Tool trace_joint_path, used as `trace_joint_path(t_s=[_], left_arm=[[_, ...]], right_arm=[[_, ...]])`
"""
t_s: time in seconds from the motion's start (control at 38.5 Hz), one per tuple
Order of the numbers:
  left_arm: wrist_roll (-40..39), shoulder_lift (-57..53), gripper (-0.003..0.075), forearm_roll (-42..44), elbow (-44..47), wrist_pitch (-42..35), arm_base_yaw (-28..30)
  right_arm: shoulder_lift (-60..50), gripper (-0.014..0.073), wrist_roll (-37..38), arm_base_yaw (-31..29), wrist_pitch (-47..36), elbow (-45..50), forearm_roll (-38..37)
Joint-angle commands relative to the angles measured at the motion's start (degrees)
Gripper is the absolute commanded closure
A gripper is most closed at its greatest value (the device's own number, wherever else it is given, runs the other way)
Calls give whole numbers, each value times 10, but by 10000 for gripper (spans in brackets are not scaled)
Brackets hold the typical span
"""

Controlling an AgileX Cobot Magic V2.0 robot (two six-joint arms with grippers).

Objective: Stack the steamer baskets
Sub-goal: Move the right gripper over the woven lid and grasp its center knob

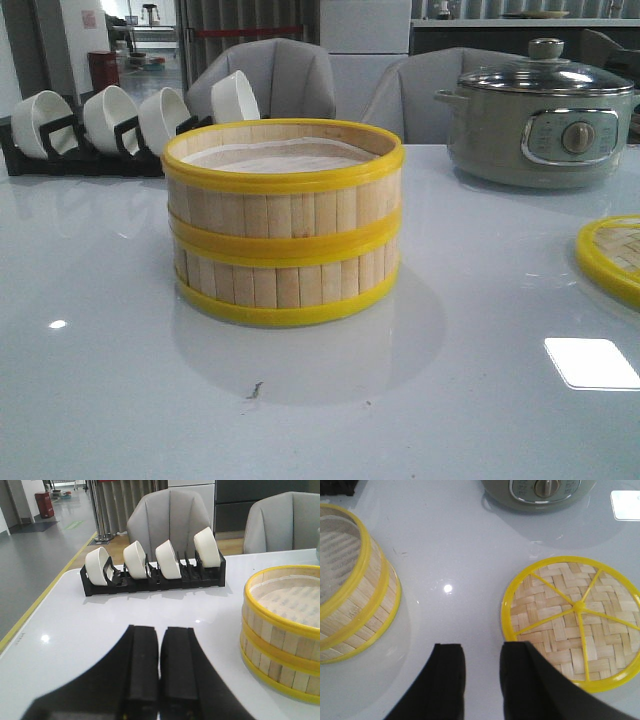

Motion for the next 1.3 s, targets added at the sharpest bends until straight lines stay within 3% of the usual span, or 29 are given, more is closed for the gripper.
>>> trace_joint_path(t_s=[0.0,0.49,0.99,1.27], left_arm=[[-4,8,625,1,-15,-53,2],[-4,8,625,1,-15,-53,2],[-4,8,625,1,-15,-53,2],[-4,8,625,1,-15,-53,2]], right_arm=[[15,274,-2,2,-30,-21,-1],[178,274,-3,-6,-47,-45,-67],[348,272,-2,-121,-52,-141,-67],[422,179,-2,-124,-41,-199,-74]])
